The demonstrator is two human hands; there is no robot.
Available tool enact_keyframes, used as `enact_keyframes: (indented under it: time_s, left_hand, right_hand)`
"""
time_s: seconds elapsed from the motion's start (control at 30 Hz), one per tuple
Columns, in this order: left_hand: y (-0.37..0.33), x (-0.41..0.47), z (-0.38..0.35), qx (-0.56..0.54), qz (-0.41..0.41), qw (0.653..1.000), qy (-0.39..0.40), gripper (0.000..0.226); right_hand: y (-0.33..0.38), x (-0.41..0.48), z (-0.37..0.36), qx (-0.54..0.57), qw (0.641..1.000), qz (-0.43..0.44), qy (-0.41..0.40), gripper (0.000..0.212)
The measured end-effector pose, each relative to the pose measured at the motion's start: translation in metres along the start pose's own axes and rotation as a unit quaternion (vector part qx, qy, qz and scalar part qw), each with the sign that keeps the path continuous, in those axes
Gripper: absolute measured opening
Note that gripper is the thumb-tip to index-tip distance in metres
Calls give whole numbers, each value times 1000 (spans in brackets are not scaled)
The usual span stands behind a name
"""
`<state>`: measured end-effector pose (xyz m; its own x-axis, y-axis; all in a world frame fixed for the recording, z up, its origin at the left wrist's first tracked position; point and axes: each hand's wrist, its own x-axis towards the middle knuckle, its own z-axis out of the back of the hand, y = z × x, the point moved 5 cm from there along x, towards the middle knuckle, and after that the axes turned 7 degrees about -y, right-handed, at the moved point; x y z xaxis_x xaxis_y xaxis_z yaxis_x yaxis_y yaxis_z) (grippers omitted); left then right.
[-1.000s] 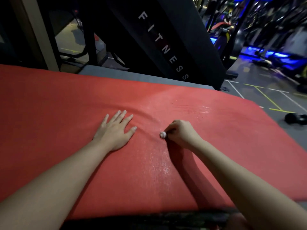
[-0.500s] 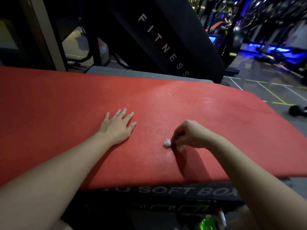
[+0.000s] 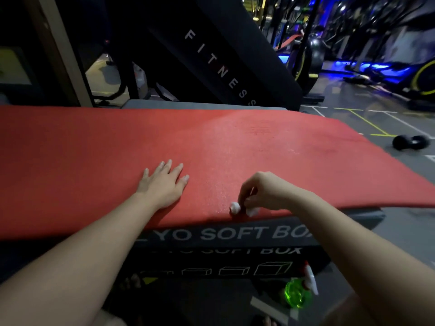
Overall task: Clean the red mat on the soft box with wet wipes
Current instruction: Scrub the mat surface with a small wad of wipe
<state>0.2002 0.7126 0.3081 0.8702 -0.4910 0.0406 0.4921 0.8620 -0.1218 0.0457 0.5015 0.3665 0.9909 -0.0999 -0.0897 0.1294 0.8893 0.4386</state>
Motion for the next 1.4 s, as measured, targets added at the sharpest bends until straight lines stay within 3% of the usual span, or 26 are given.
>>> enact_keyframes:
  time_s: [0.17, 0.27, 0.37, 0.47, 0.53, 0.67, 0.73, 0.8, 0.97, 1.03, 1.13, 1.27, 1.33, 1.4]
  left_hand:
    - [-19, -22, 0, 13, -27, 999, 31, 74]
    - [-30, -30, 1, 6, -46, 998, 37, 73]
    - [-35, -31, 4, -2, -62, 997, 44, 73]
    - [-35, -23, 5, -3, -63, 997, 34, 72]
    - [-37, -15, 5, -2, -67, 997, 26, 71]
    - [-36, 7, 2, 4, -76, 997, 2, 69]
    - [-31, 17, -1, 21, -76, 997, -12, 71]
    - [-31, 25, -4, 31, -82, 996, -19, 71]
    - [-35, 47, -4, 24, -94, 995, -35, 68]
    - [-33, 55, -4, 17, -92, 995, -35, 66]
    - [-30, 70, -1, 6, -90, 995, -45, 63]
    - [-25, 90, 3, -25, -84, 994, -64, 60]
    - [-20, 97, 2, -30, -75, 995, -61, 61]
    - [-17, 104, -1, -29, -74, 996, -51, 63]
  right_hand:
    - [-2, -35, -5, -27, 997, 28, -62, 7]
    - [-15, -34, -1, 11, 997, -4, -75, 15]
    - [-26, -18, 3, 12, 988, -26, -149, 3]
    - [-34, 4, 8, -19, 980, -25, -199, 17]
    - [-35, 10, 13, -21, 986, -15, -168, 14]
    - [-31, 1, 14, 14, 1000, -5, 15, 14]
    - [-30, 1, 13, 37, 998, 9, 58, 13]
    - [-34, 16, 13, 54, 998, 21, 22, 13]
    - [-53, 78, 17, 33, 980, 46, -190, 22]
    - [-61, 92, 18, 13, 978, 34, -207, 24]
    - [-66, 98, 27, 16, 991, 29, -129, 28]
    - [-66, 86, 32, 50, 995, 45, 79, 9]
    - [-69, 88, 34, 44, 995, 58, 74, 8]
    - [-75, 103, 36, 40, 998, 58, 3, 1]
